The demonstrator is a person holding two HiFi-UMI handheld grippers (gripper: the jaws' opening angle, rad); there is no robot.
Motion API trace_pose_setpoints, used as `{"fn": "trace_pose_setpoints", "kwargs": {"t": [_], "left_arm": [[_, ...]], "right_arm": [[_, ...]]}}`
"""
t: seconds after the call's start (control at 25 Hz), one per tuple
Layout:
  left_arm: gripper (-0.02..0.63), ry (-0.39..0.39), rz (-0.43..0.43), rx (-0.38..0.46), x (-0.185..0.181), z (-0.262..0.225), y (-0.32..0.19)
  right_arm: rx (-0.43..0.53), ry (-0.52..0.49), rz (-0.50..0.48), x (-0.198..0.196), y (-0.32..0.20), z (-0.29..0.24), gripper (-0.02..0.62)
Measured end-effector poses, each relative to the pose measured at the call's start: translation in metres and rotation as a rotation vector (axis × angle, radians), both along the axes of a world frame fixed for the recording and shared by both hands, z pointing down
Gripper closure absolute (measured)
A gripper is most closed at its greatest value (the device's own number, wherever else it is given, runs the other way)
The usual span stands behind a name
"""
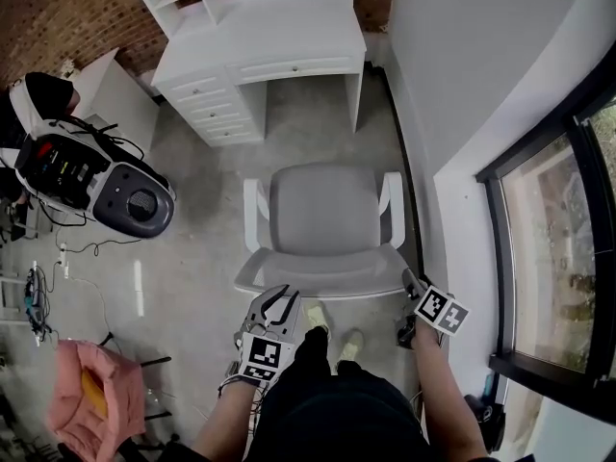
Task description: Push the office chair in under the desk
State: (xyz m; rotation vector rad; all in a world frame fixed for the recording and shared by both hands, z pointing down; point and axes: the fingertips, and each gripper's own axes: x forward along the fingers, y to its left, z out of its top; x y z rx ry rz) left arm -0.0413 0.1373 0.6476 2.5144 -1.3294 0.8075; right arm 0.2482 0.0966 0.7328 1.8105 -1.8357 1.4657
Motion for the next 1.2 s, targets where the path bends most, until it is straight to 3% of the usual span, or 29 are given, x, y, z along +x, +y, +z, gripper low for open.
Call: {"fn": "trace_pose_setpoints", "kwargs": {"t": [0.2, 0.4, 0.52, 0.72, 0.96, 1.2], "left_arm": [[0.528, -0.031, 0.018, -0.021, -0.006, 0.011, 0.003], [0.514, -0.124, 0.043, 0.0, -0.02, 0.017, 0.004], [0.478, -0.231, 0.098, 0.02, -0.03, 0.021, 0.005], [0.437, -0.386, 0.258, 0.074, -0.027, 0.028, 0.007], [0.409, -0.533, 0.385, 0.03, -0.029, 0.036, 0.009], [0.399, -0.671, 0.457, 0.007, -0.025, 0.059, -0.017]], "right_arm": [[-0.07, -0.225, 0.123, -0.017, 0.005, 0.009, 0.371], [-0.115, -0.262, 0.193, -0.019, 0.003, 0.015, 0.397], [-0.144, -0.314, 0.244, -0.019, 0.001, 0.019, 0.408], [-0.173, -0.322, 0.28, -0.02, -0.003, 0.023, 0.43], [-0.187, -0.308, 0.264, -0.02, -0.012, 0.025, 0.434], [-0.193, -0.302, 0.225, -0.029, -0.03, 0.026, 0.429]]}}
